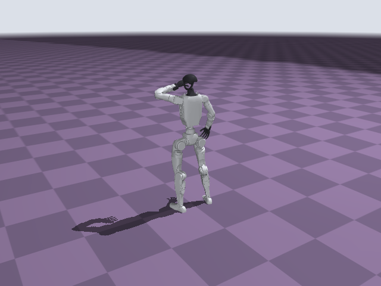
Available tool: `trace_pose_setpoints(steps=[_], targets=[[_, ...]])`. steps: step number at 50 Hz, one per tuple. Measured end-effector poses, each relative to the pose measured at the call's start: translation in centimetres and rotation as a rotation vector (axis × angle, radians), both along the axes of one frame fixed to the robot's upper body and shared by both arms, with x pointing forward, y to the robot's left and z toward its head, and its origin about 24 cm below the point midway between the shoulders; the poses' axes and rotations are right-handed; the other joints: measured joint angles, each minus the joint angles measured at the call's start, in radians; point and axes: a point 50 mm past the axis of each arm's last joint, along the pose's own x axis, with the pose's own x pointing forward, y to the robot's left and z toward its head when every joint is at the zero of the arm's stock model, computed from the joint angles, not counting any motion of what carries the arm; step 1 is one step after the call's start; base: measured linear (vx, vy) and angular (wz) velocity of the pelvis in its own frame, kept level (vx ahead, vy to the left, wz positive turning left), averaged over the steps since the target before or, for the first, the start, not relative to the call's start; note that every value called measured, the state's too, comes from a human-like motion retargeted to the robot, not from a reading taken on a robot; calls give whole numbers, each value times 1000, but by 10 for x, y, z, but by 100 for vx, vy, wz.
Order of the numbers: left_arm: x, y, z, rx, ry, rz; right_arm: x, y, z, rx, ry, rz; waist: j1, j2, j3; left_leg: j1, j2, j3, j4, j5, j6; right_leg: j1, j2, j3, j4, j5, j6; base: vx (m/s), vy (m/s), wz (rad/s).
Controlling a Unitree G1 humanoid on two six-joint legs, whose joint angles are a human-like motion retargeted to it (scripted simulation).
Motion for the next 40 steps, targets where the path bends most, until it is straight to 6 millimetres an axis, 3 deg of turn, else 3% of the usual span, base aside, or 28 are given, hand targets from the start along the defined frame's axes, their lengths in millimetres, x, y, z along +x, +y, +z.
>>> trace_pose_setpoints(steps=[4,10,13,17,23,28,31,35,40], targets=[[3,-8,2,16,-9,0,-10,-5,-3,-1,22,-42,6,8,0,-4,-3,-13,-1,2,0,5,-4,-13,0,-2,0,0,1,11],[0,-47,3,95,-82,-60,-28,-4,-16,-7,102,-107,15,-1,-4,-14,-10,-43,-4,8,1,15,-11,-43,-4,-6,-4,0,1,25],[-2,-58,-1,130,-102,-78,-30,0,-20,-4,129,-103,18,-9,-3,-17,-12,-48,-4,9,2,16,-12,-48,-5,-6,-6,0,0,0],[-2,-49,-4,130,-84,-73,-22,3,-19,-1,116,-76,20,-15,1,-14,-11,-39,-4,7,3,13,-11,-38,-6,-4,-7,0,0,-5],[0,-9,-3,21,-13,-27,-4,3,-7,7,14,-56,17,-13,8,-4,-6,-14,-3,-1,3,6,-6,-13,-4,-2,-4,1,0,-18],[-1,7,-2,-32,8,1,-4,-3,-2,9,-16,-84,14,-1,3,-2,-4,-10,-2,-4,1,5,-4,-11,-3,-2,-2,0,0,0],[-2,0,0,-9,-5,-8,-12,-7,-4,2,20,-102,15,7,-4,-4,-5,-19,-3,-5,1,9,-5,-20,-3,-5,-2,0,0,0],[-5,-26,1,56,-40,-53,-25,-8,-12,-4,94,-108,20,8,-11,-7,-8,-34,-3,-4,2,16,-8,-35,-3,-10,-5,1,1,14],[-9,-47,1,95,-67,-107,-28,-2,-18,-5,136,-75,24,-1,-8,-7,-10,-38,-2,-4,4,19,-11,-38,-4,-12,-8,0,0,0]])
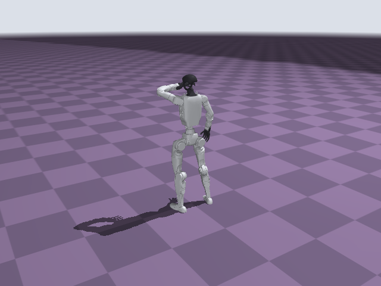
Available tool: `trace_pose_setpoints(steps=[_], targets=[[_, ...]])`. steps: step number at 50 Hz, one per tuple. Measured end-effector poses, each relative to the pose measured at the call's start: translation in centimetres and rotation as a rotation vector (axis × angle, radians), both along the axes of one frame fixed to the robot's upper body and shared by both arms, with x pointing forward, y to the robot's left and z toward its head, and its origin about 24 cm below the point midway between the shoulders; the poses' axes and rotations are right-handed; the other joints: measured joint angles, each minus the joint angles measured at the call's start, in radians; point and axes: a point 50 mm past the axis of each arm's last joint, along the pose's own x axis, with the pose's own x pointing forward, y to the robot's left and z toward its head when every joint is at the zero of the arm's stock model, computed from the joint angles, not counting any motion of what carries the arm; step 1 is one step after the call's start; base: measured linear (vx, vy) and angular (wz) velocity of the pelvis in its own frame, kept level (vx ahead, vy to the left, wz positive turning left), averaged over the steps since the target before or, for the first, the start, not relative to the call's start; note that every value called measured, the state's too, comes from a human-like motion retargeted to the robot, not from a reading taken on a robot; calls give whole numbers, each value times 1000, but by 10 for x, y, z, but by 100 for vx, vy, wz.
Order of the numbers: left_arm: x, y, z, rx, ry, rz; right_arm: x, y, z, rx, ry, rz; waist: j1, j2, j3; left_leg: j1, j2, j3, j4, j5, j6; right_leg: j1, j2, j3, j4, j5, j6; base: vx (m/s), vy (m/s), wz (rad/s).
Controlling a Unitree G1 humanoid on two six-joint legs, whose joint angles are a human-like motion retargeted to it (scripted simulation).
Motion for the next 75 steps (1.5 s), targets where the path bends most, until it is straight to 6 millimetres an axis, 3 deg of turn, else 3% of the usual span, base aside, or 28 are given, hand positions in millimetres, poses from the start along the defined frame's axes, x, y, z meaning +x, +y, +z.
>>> trace_pose_setpoints(steps=[3,10,13,16,25,30,36,40,43,47,52,56,66,70,75], targets=[[1,7,-1,-15,19,4,7,2,2,-5,-24,19,0,-1,3,3,1,10,0,-2,1,-4,1,10,-1,1,-1,0,0,-13],[3,47,-7,-91,91,66,27,0,17,-19,-149,26,-10,11,5,6,7,38,-1,-5,-1,-19,9,37,-3,7,4,1,-1,-16],[2,52,-8,-94,85,81,27,-4,21,-20,-169,24,-18,21,0,3,8,36,-2,-5,-2,-19,10,33,-4,8,6,0,0,0],[3,43,-5,-70,55,81,23,-8,22,-18,-153,20,-27,29,-6,0,6,24,-3,-4,-3,-14,8,20,-6,6,5,1,0,16],[4,-8,-1,42,-37,36,11,-13,14,-33,-68,14,-43,22,-12,-8,-2,-16,-3,3,-3,6,-1,-20,-9,-2,-1,1,1,19],[6,6,-7,81,-14,74,17,-16,17,-61,-78,40,-45,25,-10,-4,1,-1,-2,0,0,0,1,-5,-8,0,0,1,0,-13],[8,45,-7,-15,60,140,25,-16,23,-66,-148,17,-37,30,1,6,7,30,-1,-7,-2,-11,8,25,-4,4,5,1,-1,-26],[10,53,-3,-70,70,155,19,-14,22,-51,-151,-5,-28,34,6,11,7,33,0,-9,-4,-8,8,28,-3,2,6,0,0,0],[11,43,1,-64,54,141,10,-14,18,-42,-113,-7,-24,39,5,12,5,21,-1,-8,-4,0,5,16,-3,-1,4,0,1,15],[9,16,1,-10,38,85,-2,-11,10,-25,-47,-1,-24,34,5,9,-1,-3,-2,-4,-5,14,-1,-8,-4,-6,-1,0,1,30],[3,-9,-4,53,67,-3,-4,-5,4,-14,-9,2,-29,21,9,7,-7,-18,-3,0,-4,22,-7,-23,-6,-8,-5,0,1,10],[0,-3,-6,53,104,-22,6,-4,6,-21,-38,3,-28,20,14,10,-7,-6,-4,-1,-3,16,-7,-9,-7,-6,-6,0,0,-12],[8,49,-5,-77,145,104,29,-3,21,-32,-162,32,-27,26,18,17,1,36,-5,-6,1,-6,3,33,-4,4,3,0,0,-20],[9,43,-1,-82,95,109,23,-4,19,-27,-139,32,-33,26,10,14,1,23,-5,-5,1,-1,3,19,-3,1,3,0,0,11],[5,8,6,-45,4,41,10,2,9,-2,-67,42,-31,8,4,8,-1,-1,-3,-2,-1,10,-1,-5,-3,-4,1,0,0,24]])
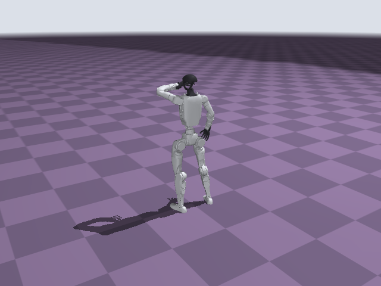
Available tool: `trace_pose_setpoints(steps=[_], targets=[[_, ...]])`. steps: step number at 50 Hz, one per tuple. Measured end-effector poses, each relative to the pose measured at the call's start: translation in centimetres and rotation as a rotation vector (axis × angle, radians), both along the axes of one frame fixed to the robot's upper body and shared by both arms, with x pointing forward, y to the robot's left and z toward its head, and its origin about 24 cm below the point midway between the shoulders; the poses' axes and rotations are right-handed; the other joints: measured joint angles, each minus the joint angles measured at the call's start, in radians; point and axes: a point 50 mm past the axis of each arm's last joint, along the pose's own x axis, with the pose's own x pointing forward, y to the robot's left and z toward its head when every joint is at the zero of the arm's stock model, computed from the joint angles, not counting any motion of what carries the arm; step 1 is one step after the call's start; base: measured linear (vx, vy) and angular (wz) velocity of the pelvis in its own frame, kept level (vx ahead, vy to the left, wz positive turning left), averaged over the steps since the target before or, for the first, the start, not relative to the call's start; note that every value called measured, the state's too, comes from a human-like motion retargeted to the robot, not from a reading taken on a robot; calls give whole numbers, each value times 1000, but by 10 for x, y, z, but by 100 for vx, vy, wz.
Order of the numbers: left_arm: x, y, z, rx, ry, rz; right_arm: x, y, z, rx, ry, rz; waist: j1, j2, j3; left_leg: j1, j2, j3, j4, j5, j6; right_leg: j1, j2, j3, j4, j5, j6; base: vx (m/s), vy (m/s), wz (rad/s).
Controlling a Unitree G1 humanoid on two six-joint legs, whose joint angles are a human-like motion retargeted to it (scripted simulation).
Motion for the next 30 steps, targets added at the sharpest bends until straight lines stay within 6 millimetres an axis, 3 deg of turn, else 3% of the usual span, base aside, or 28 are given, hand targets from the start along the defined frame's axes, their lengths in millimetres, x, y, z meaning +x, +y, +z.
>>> trace_pose_setpoints(steps=[3,6,14,17,20,27,30], targets=[[-4,-16,0,20,-34,-42,-4,5,-5,14,38,22,5,-13,0,-1,-1,-4,1,1,0,2,-1,-3,0,-1,-1,0,0,0],[-7,-17,-2,30,-42,-57,-4,7,-7,17,54,43,11,-18,1,0,0,4,2,0,1,-3,0,6,0,1,-1,0,0,-7],[-5,28,-12,-10,37,7,9,-1,4,-14,-28,25,14,-6,7,5,6,44,2,-4,2,-24,8,45,2,12,5,-1,-1,-23],[-4,36,-15,-21,59,23,9,-4,7,-18,-47,14,10,2,7,5,7,44,2,-4,1,-25,8,45,4,12,7,0,0,0],[-3,29,-13,-13,53,18,3,-6,6,-17,-25,17,6,7,4,3,6,33,2,-3,-1,-20,6,33,4,10,6,0,1,15],[-3,-10,-7,38,14,-43,-10,-1,-4,-4,74,63,1,-5,3,-4,-1,2,2,3,-1,-6,-2,3,2,4,0,0,1,19],[-1,-11,-8,50,20,-41,-7,0,-5,-7,78,69,3,-8,4,-4,-2,6,2,4,0,-8,-2,7,2,5,-1,0,0,0]])
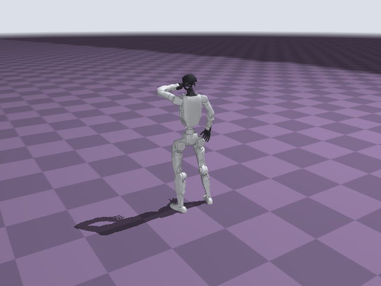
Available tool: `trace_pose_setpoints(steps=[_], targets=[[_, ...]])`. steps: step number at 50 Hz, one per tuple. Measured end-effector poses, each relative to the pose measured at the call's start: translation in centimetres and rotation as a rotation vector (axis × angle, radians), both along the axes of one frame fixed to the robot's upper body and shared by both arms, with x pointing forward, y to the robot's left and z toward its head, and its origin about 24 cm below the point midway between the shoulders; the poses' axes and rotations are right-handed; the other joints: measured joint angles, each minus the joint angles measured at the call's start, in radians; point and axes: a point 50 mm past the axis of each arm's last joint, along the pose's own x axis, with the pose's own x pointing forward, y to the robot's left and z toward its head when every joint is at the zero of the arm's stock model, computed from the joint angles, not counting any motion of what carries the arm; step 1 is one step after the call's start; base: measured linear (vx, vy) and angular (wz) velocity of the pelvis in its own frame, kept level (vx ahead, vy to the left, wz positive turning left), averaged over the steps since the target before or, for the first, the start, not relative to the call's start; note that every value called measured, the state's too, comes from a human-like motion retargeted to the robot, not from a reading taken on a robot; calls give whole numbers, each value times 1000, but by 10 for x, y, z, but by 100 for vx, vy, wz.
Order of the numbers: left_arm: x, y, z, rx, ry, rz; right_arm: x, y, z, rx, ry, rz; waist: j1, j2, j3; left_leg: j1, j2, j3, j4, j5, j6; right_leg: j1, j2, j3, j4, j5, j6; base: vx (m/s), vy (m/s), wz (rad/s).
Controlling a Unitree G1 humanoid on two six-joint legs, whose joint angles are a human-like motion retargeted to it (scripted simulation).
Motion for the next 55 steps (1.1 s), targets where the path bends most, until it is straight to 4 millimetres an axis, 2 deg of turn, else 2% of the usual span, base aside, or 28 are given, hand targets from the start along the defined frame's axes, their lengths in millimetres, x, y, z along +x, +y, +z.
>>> trace_pose_setpoints(steps=[7,10,13,20,22,25,32,35,38,45,47,50,55], targets=[[5,39,-4,-52,61,77,15,-3,10,-8,-109,-48,10,8,7,6,4,36,-1,-4,2,-20,6,37,1,9,6,0,-1,-26],[4,49,-3,-83,71,95,16,-5,14,-4,-143,-74,11,13,6,6,6,42,-1,-4,1,-23,8,41,1,11,9,0,0,0],[4,42,1,-84,53,85,10,-7,13,-2,-130,-92,10,19,2,3,6,32,-2,-3,0,-19,8,31,1,9,10,0,0,8],[-1,-8,6,-6,-19,0,-5,2,0,19,-32,-72,0,4,-6,-7,2,-11,-3,3,0,0,2,-14,-1,1,5,1,0,31],[-1,-13,5,13,-27,-8,-5,5,-2,25,-18,-52,-3,0,-6,-8,1,-15,-3,3,1,1,1,-17,-1,0,4,0,0,0],[0,-8,3,24,-23,7,-1,8,-2,28,-24,-30,-3,-1,-6,-6,1,-8,-2,2,2,-1,1,-10,-1,0,4,0,0,-7],[6,42,-3,-51,56,98,16,7,9,21,-125,-37,7,10,-2,5,6,35,-1,-6,2,-19,8,33,0,6,9,1,-1,-30],[5,52,-4,-80,70,110,15,4,12,19,-145,-55,9,18,-4,6,8,40,-1,-8,1,-20,9,36,0,6,11,0,0,0],[3,46,-2,-77,48,93,8,0,10,13,-122,-70,8,25,-10,3,7,28,-2,-7,0,-15,8,23,-1,3,11,1,0,16],[-4,0,6,-17,-41,1,-7,1,-1,14,-16,-60,-6,19,-19,-9,2,-20,-4,0,-4,5,2,-26,-3,-6,4,1,1,34],[-5,-5,6,-8,-50,-8,-6,2,-2,12,-8,-50,-9,17,-19,-10,1,-23,-4,1,-4,6,1,-29,-3,-6,3,0,0,0],[-2,-1,5,-7,-42,8,0,1,0,6,-24,-44,-9,21,-18,-9,2,-15,-5,0,-4,2,2,-21,-2,-5,3,0,0,-8],[5,29,0,-32,17,77,16,-3,10,-5,-111,-58,-3,39,-14,0,6,23,-4,-5,-4,-15,7,18,1,-1,6,1,-1,-37]])
